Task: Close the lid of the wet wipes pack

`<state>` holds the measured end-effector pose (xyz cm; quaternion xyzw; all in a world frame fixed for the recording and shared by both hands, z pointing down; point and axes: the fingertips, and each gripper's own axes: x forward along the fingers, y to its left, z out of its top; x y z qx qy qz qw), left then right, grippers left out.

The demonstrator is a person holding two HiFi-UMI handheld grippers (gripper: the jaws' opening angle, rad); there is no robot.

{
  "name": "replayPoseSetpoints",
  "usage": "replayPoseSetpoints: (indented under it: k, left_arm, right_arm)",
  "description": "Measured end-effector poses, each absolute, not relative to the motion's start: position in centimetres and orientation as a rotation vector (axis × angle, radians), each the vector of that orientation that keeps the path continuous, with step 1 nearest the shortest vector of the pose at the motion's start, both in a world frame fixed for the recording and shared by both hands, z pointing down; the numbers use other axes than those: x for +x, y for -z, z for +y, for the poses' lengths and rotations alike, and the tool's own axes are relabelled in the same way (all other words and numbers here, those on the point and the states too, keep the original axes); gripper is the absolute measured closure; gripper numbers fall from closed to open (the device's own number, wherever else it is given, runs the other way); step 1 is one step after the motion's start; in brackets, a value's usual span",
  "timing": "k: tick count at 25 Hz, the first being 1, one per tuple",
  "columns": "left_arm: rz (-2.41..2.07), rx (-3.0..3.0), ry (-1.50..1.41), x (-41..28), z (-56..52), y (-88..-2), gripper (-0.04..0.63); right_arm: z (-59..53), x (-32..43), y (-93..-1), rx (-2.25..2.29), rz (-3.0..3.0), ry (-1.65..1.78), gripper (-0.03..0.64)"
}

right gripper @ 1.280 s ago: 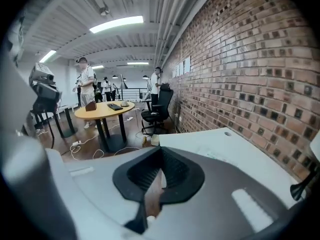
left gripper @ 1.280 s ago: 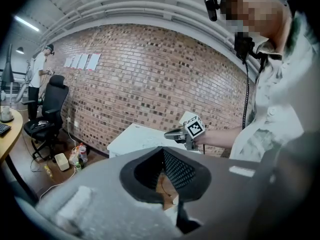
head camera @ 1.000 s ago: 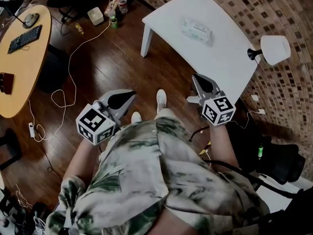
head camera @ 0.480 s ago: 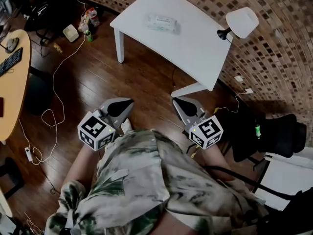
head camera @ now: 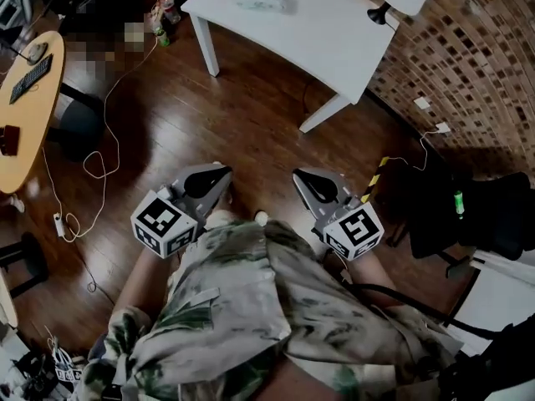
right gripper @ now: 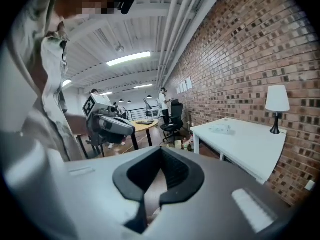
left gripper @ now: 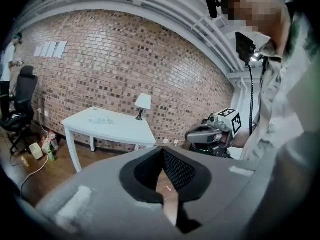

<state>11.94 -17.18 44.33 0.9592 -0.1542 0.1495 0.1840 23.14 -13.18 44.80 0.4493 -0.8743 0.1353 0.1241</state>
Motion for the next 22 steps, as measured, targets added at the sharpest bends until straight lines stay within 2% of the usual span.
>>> replayPoseSetpoints:
  k: [6,15,22]
  left_arm:
    - [-0.569,2.611,-0.523,8.8,-7.6,-44.2,0.592]
    - [-0.583,2.642,-0.508,5.7,-0.9,-43.0,0.593]
    - [-0.564,2.693,-0.384,-3.1,4.0,-41.6,0.592]
  right_arm:
    - [-6.2,20.5,-46.2,1.146,-2.635,-0.446,0.612]
    - [-0.8,16.3,-44.9,1.094,-2.657,-0.358,0.612]
    - [3.4,6.7,-43.3,1.121,-2.659,-0.301,0.612]
